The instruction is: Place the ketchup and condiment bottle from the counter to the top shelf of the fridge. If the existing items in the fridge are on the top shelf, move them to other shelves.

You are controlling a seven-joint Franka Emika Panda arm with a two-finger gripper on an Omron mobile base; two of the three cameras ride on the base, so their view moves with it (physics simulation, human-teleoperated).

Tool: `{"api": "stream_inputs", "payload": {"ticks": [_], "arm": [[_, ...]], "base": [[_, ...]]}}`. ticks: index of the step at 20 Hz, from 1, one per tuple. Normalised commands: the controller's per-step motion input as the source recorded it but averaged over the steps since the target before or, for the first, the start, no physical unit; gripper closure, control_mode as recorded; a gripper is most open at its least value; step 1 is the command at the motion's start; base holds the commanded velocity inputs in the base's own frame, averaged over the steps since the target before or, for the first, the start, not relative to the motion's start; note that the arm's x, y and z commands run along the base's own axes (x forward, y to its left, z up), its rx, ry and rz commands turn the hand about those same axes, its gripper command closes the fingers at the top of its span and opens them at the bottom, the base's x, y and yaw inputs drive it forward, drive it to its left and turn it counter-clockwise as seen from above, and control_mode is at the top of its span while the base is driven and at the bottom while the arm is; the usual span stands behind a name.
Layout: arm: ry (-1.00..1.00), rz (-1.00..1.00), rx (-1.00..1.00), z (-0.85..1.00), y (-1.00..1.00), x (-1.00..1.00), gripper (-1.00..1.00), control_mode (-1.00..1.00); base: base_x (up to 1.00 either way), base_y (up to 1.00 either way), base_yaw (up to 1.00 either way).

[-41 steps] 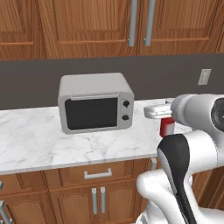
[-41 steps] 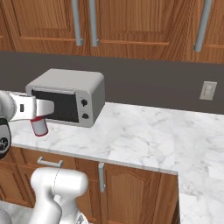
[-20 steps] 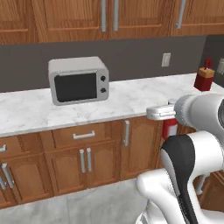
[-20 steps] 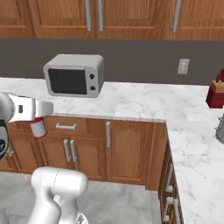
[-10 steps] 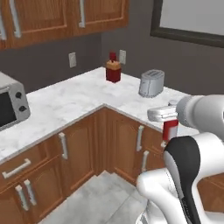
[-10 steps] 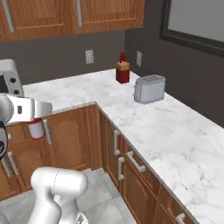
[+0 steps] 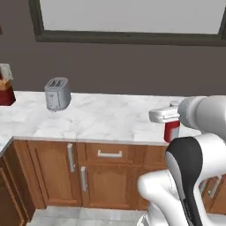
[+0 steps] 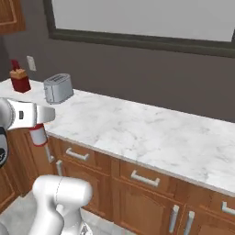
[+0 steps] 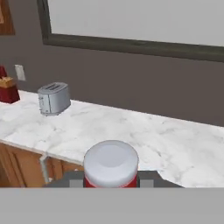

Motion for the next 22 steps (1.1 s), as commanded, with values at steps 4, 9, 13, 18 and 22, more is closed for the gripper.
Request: {"api": "stream_inputs", "payload": {"ticks": [4, 9, 13, 18, 22], "arm": [[0.00, 0.00, 0.00, 0.00, 0.00, 0.00, 1.00, 1.00], [0.00, 0.00, 0.00, 0.00, 0.00, 0.00, 1.00, 1.00], [0.00, 0.00, 0.00, 0.00, 0.00, 0.00, 1.00, 1.00], [0.00, 0.00, 0.00, 0.00, 0.00, 0.00, 1.00, 1.00], [0.00, 0.00, 0.00, 0.00, 0.00, 0.00, 1.00, 1.00]], "base": [[0.00, 0.00, -0.97], [0.00, -0.01, -0.96], [0.00, -0.12, -0.92], [0.00, -0.39, -0.85], [0.00, -0.70, -0.77]]}}
